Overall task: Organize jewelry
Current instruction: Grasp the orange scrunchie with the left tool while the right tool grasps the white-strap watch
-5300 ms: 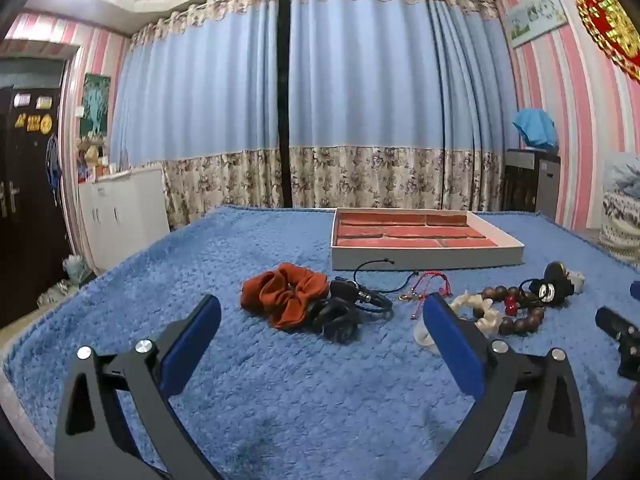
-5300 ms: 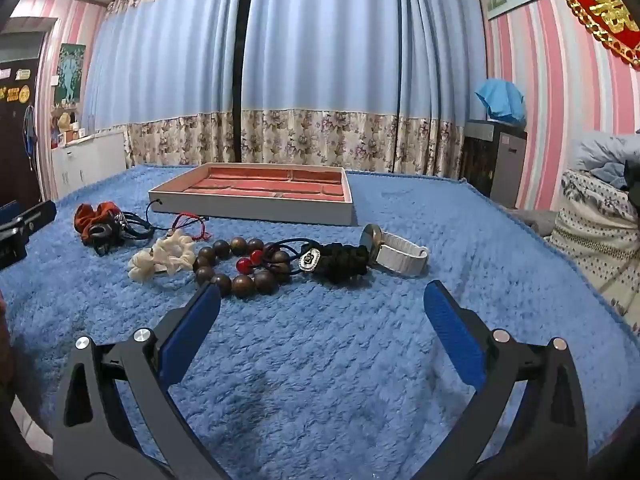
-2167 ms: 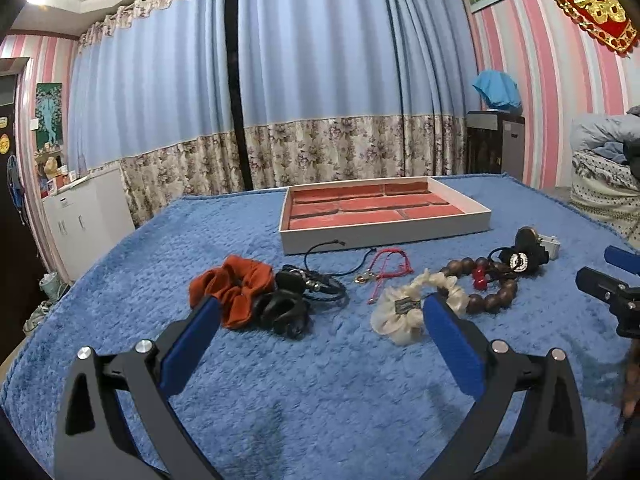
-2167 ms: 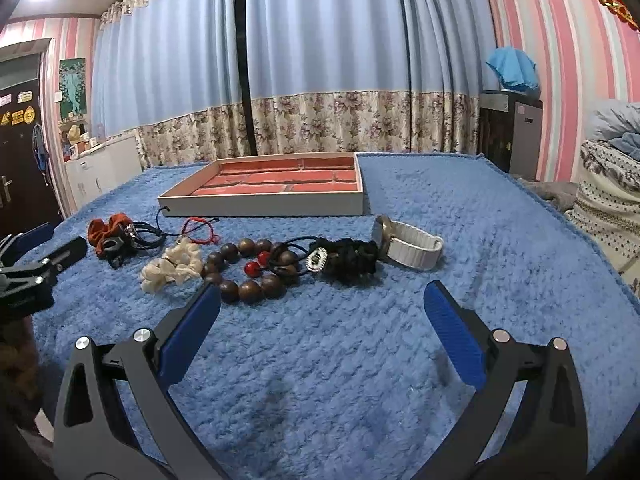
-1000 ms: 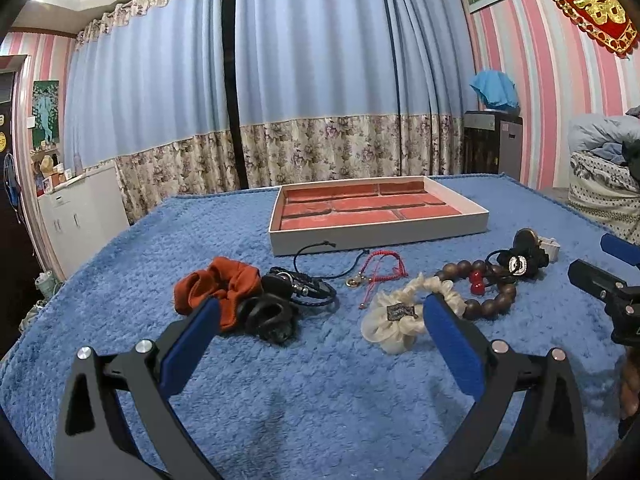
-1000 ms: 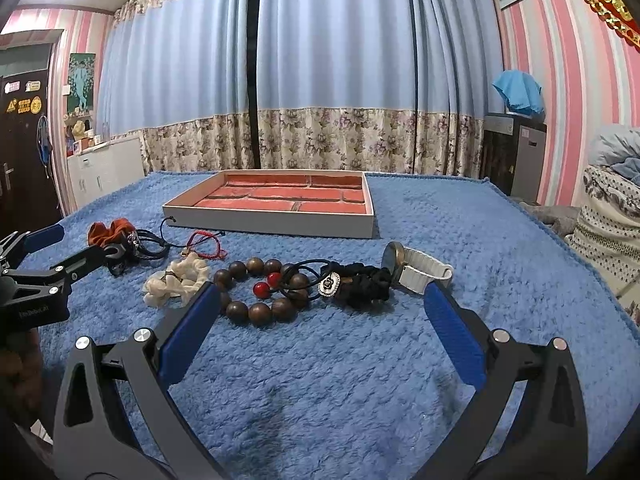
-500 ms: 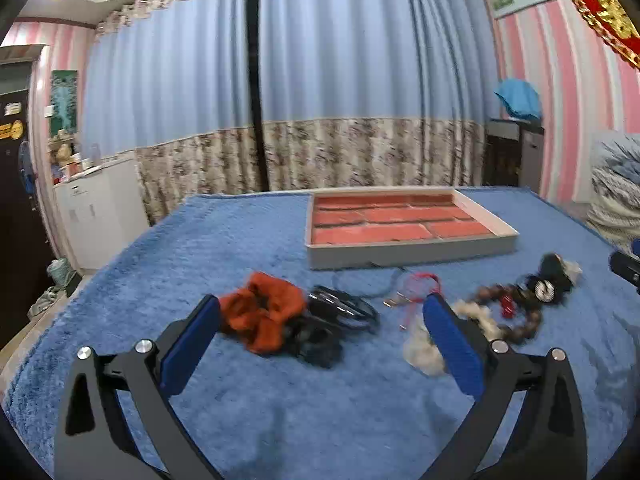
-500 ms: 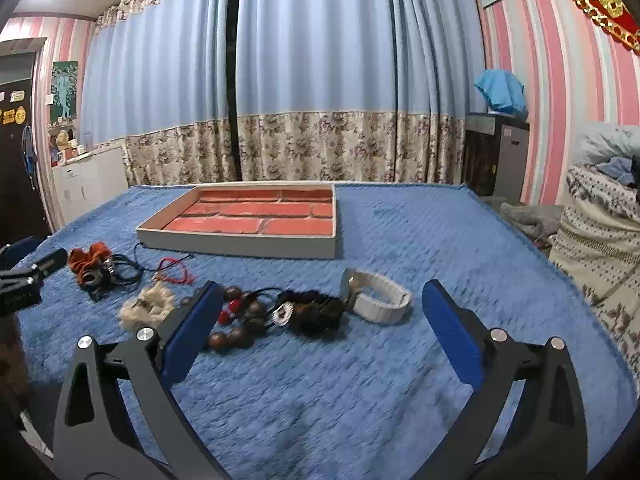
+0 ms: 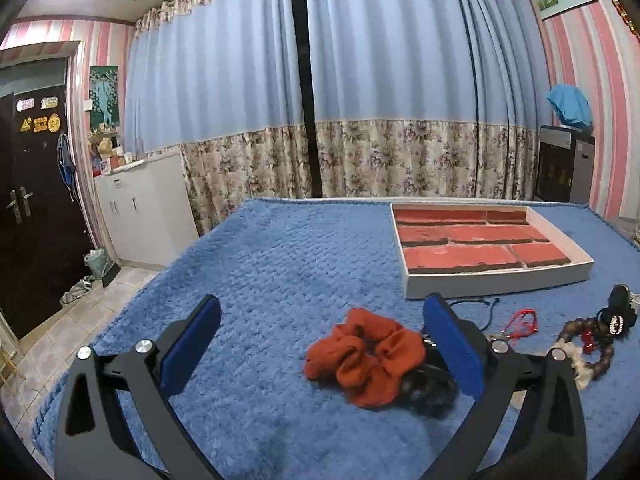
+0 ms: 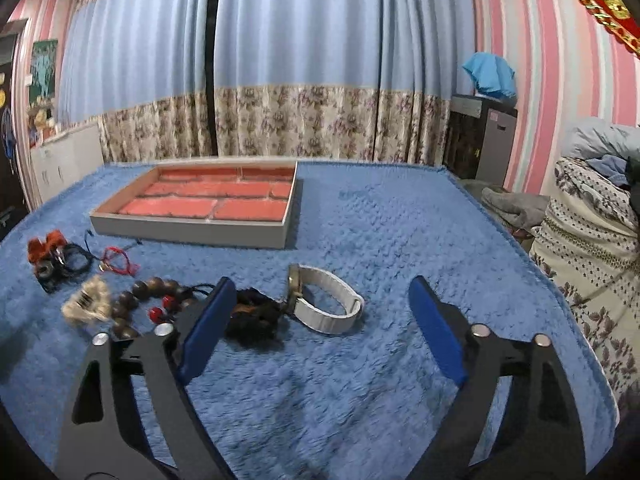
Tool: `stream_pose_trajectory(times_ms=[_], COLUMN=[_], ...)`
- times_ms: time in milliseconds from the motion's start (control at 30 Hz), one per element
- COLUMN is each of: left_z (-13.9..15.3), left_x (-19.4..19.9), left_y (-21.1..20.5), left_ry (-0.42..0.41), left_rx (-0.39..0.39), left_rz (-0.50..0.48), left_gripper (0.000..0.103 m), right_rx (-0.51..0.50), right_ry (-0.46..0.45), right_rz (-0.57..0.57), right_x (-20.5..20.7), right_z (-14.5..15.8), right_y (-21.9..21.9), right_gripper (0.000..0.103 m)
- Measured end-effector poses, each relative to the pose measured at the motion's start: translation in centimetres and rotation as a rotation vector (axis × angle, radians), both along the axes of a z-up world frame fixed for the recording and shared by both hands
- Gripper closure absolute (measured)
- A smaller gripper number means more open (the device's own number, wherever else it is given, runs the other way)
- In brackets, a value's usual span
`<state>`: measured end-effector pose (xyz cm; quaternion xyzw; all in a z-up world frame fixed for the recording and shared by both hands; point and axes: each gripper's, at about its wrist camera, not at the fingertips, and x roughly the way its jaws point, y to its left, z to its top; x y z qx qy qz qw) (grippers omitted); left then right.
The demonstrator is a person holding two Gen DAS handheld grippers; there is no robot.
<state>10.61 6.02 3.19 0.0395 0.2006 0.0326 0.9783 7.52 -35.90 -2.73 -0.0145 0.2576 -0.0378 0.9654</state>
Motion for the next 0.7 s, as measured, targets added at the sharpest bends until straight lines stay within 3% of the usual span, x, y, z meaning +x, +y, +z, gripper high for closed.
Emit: stream_pose_trajectory(times_ms=[67,233,533,700], left_z=[-0.3,-1.0,-2.1,-3.0], left_x=[0.8,2.3,4.5,5.9], left_y=[0.3,0.8,0.6,0.5], left_ry=[0.027,0.076,0.141,0.214], left_rx=[0.006,-0.025,-0.069,-0.091], left_rz=[-0.003,-0.009,-0.054,-0.074], left_gripper=[0.004,0.005,0.005,0.018], right_rx=[0.008,0.052,0.105,0.124], right_ry=[0.042,0.091,0.178,0.217], right_rz=[0.02,0.047,0.063,0.074], right_x=[1.1,3.6,7.8,9.1], right_z=[-0.6,-1.2,-2.6,-3.3], right_y=[-0.3,-0.6,-0.5,-0.2], right_gripper=[0.03,0.033,0.053,0.061])
